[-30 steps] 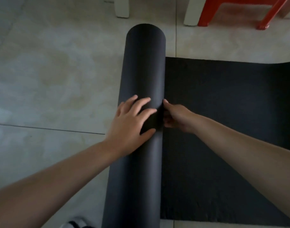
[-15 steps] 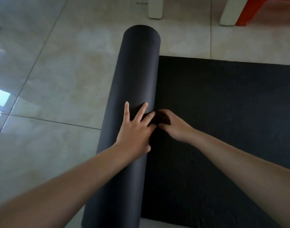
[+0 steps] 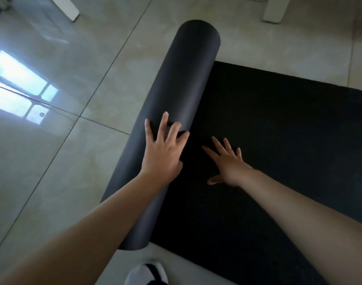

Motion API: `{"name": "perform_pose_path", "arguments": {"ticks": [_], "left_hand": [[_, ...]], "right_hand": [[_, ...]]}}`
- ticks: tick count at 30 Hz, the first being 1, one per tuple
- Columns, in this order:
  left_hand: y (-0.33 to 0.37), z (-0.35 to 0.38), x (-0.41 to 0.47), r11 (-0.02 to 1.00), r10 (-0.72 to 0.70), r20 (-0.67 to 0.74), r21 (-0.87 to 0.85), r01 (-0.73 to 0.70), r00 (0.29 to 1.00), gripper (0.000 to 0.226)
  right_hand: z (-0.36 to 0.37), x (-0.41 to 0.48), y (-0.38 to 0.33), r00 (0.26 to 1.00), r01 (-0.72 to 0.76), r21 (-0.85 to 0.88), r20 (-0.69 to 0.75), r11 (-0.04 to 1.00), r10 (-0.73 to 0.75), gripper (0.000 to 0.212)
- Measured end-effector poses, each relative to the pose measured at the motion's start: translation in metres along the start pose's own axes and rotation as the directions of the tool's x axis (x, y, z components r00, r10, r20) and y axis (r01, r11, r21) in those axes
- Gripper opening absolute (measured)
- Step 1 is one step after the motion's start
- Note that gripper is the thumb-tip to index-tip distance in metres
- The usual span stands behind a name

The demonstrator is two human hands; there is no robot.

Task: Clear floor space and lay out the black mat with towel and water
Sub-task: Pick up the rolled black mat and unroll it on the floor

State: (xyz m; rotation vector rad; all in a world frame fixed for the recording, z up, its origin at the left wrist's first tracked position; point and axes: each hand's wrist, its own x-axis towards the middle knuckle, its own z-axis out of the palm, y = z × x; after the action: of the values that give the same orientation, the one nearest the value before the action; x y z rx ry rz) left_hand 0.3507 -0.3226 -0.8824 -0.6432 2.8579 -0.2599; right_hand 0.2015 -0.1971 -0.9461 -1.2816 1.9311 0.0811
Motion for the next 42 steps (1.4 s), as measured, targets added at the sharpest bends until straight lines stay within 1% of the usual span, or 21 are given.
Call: {"name": "perform_pose_path", "arguments": {"ticks": [2, 5, 8, 10, 15, 17, 21, 23, 25, 27, 29, 30, 31, 32, 33, 34, 35, 37, 39, 40, 42], "left_hand": [[-0.009, 0.008, 0.009, 0.995, 0.089, 0.015, 0.052, -0.090, 0.996, 0.044], [-0.030, 0.021, 0.025, 0.978, 0.129, 0.192, 0.140, -0.158, 0.973, 0.034], [-0.050, 0.048, 0.027, 0.989, 0.019, 0.203, 0.137, -0.048, 0.979, 0.044], [-0.059, 0.060, 0.020, 0.994, -0.041, 0.208, 0.106, 0.019, 0.977, 0.052], [-0.049, 0.088, 0.014, 0.974, -0.189, 0.265, -0.074, 0.215, 0.946, 0.057], [-0.044, 0.094, 0.011, 0.954, -0.209, 0.305, -0.145, 0.262, 0.929, 0.058], [-0.044, 0.080, 0.018, 0.949, -0.177, 0.370, -0.181, 0.258, 0.912, 0.063], [-0.049, 0.068, 0.019, 0.964, -0.154, 0.314, -0.162, 0.213, 0.937, 0.068], [-0.061, 0.054, 0.016, 0.985, -0.145, 0.110, -0.078, 0.154, 0.983, 0.074], [-0.083, 0.040, 0.011, 0.976, -0.218, -0.048, -0.021, 0.217, 0.975, 0.087], [-0.116, 0.029, 0.002, 0.885, -0.447, -0.010, -0.151, 0.441, 0.894, 0.109], [-0.133, 0.027, -0.002, 0.778, -0.568, 0.078, -0.272, 0.566, 0.819, 0.120], [-0.150, 0.026, -0.006, 0.630, -0.639, 0.200, -0.418, 0.654, 0.743, 0.128], [-0.168, 0.028, -0.010, 0.466, -0.636, 0.322, -0.564, 0.682, 0.701, 0.132], [-0.182, 0.030, -0.014, 0.335, -0.580, 0.414, -0.664, 0.669, 0.701, 0.133], [-0.193, 0.034, -0.018, 0.271, -0.516, 0.464, -0.709, 0.651, 0.721, 0.131], [-0.202, 0.037, -0.021, 0.267, -0.466, 0.489, -0.717, 0.644, 0.738, 0.128], [-0.213, 0.046, -0.022, 0.256, -0.411, 0.543, -0.702, 0.664, 0.733, 0.127], [-0.221, 0.056, -0.023, 0.162, -0.353, 0.634, -0.683, 0.712, 0.688, 0.128], [-0.225, 0.060, -0.023, 0.086, -0.300, 0.678, -0.681, 0.727, 0.671, 0.127], [-0.227, 0.065, -0.023, -0.043, -0.183, 0.744, -0.659, 0.751, 0.642, 0.125]], "right_hand": [[0.000, 0.002, 0.001, 1.000, -0.028, -0.039, 0.002, 0.999, 0.028, 0.116], [0.000, -0.001, 0.002, 1.000, -0.023, -0.020, -0.016, 1.000, 0.023, 0.117], [-0.002, -0.001, 0.001, 0.999, -0.041, 0.015, -0.007, 0.999, 0.041, 0.115], [-0.002, -0.001, 0.001, 0.999, -0.052, -0.022, 0.000, 0.998, 0.052, 0.115], [-0.003, -0.007, 0.006, 0.994, -0.108, -0.067, 0.006, 0.992, 0.108, 0.117], [-0.004, -0.015, 0.010, 0.990, -0.140, -0.076, 0.020, 0.987, 0.141, 0.117], [-0.001, -0.034, 0.021, 0.978, -0.206, -0.080, 0.001, 0.975, 0.207, 0.112], [0.001, -0.037, 0.014, 0.975, -0.219, -0.065, -0.044, 0.974, 0.217, 0.097], [-0.001, -0.034, 0.001, 0.973, -0.185, -0.010, -0.140, 0.983, 0.182, 0.081], [-0.004, -0.023, -0.020, 0.971, -0.101, 0.066, -0.213, 0.993, 0.112, 0.071], [-0.008, -0.007, -0.050, 0.979, -0.004, 0.127, -0.203, 0.992, 0.030, 0.067], [-0.010, 0.001, -0.065, 0.980, 0.036, 0.165, -0.198, 0.986, -0.003, 0.066], [-0.012, 0.009, -0.081, 0.980, 0.067, 0.223, -0.198, 0.972, -0.022, 0.065], [-0.015, 0.018, -0.097, 0.980, 0.081, 0.302, -0.200, 0.950, -0.020, 0.065], [-0.018, 0.028, -0.112, 0.980, 0.079, 0.399, -0.197, 0.914, 0.001, 0.065], [-0.021, 0.037, -0.126, 0.983, 0.067, 0.512, -0.180, 0.856, 0.031, 0.066], [-0.024, 0.046, -0.138, 0.988, 0.039, 0.637, -0.142, 0.770, 0.067, 0.067], [-0.029, 0.062, -0.155, 0.993, -0.048, 0.857, -0.015, 0.512, 0.118, 0.069], [-0.032, 0.074, -0.161, 0.988, -0.143, 0.956, 0.124, 0.255, 0.091, 0.065], [-0.032, 0.078, -0.162, 0.983, -0.180, 0.969, 0.172, 0.169, 0.056, 0.061], [-0.029, 0.085, -0.159, 0.975, -0.219, 0.972, 0.221, 0.079, -0.005, 0.059]]}}
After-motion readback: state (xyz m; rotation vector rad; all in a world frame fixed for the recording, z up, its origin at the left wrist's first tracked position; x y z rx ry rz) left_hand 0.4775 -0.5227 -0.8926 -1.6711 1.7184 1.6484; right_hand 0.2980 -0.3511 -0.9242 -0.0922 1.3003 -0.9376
